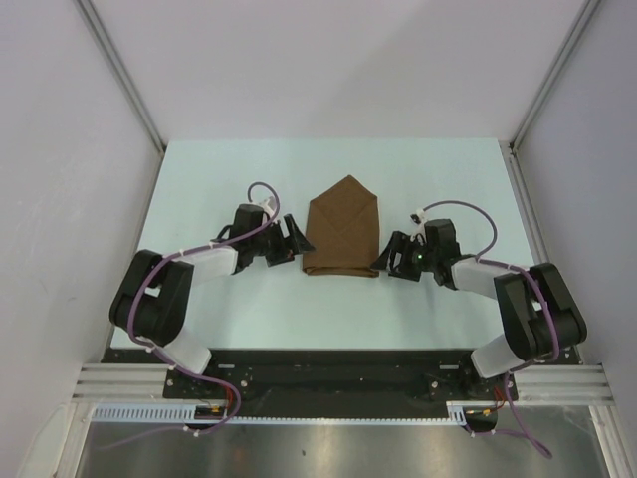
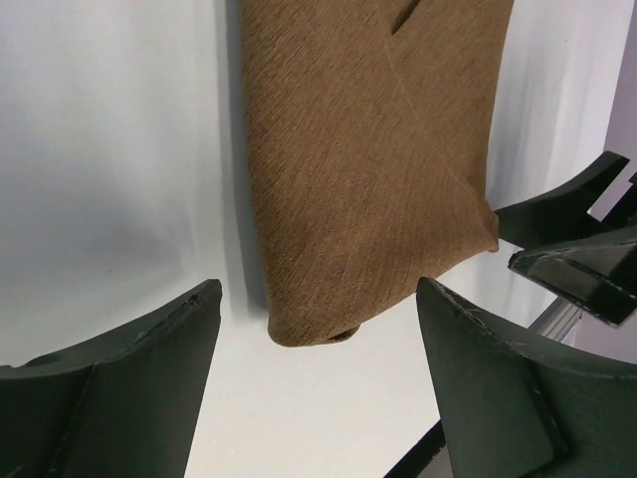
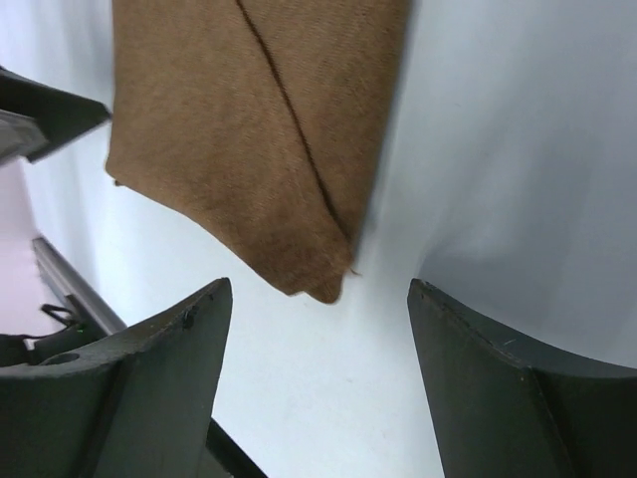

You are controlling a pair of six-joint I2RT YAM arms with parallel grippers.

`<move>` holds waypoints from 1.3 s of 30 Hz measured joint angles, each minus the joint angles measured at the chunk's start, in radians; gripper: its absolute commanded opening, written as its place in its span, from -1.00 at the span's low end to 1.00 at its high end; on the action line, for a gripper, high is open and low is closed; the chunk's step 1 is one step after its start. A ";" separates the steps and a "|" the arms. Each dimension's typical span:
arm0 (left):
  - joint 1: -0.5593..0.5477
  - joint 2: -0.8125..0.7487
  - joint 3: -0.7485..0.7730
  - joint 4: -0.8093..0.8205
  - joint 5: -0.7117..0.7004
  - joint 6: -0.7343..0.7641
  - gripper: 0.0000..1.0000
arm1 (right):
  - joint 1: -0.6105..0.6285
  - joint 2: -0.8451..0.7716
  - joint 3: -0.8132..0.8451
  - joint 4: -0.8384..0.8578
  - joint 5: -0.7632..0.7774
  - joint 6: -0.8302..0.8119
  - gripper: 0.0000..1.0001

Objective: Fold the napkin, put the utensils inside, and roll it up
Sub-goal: Fold the napkin, then roll the napkin with the utensil

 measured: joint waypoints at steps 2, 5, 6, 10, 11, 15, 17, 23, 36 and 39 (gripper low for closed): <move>0.000 0.002 -0.011 0.002 0.000 0.000 0.68 | -0.002 0.021 -0.006 0.048 -0.027 0.036 0.46; 0.000 0.003 -0.025 0.003 0.000 0.001 0.68 | -0.006 0.056 -0.016 0.116 -0.063 0.079 0.35; 0.000 0.003 -0.029 0.004 0.000 0.001 0.68 | -0.008 0.065 -0.019 0.134 -0.071 0.091 0.28; 0.000 0.003 -0.035 0.013 0.001 0.000 0.67 | -0.011 0.093 -0.020 0.171 -0.081 0.122 0.08; 0.000 0.004 -0.035 0.017 0.002 0.000 0.68 | -0.011 0.099 -0.021 0.175 -0.082 0.125 0.00; 0.000 0.012 -0.036 0.037 0.010 -0.001 0.67 | -0.011 0.115 -0.023 0.182 -0.082 0.137 -0.27; 0.000 0.019 -0.042 0.056 0.019 -0.002 0.65 | -0.010 0.122 -0.023 0.185 -0.081 0.143 -0.38; 0.000 0.046 -0.063 0.106 0.051 -0.018 0.52 | -0.012 0.146 -0.023 0.198 -0.081 0.150 -0.76; -0.021 0.097 -0.089 0.199 0.109 -0.066 0.06 | -0.015 0.173 -0.023 0.217 -0.081 0.156 -0.80; -0.033 0.114 -0.089 0.215 0.117 -0.080 -0.14 | -0.016 0.173 -0.023 0.217 -0.081 0.155 -0.80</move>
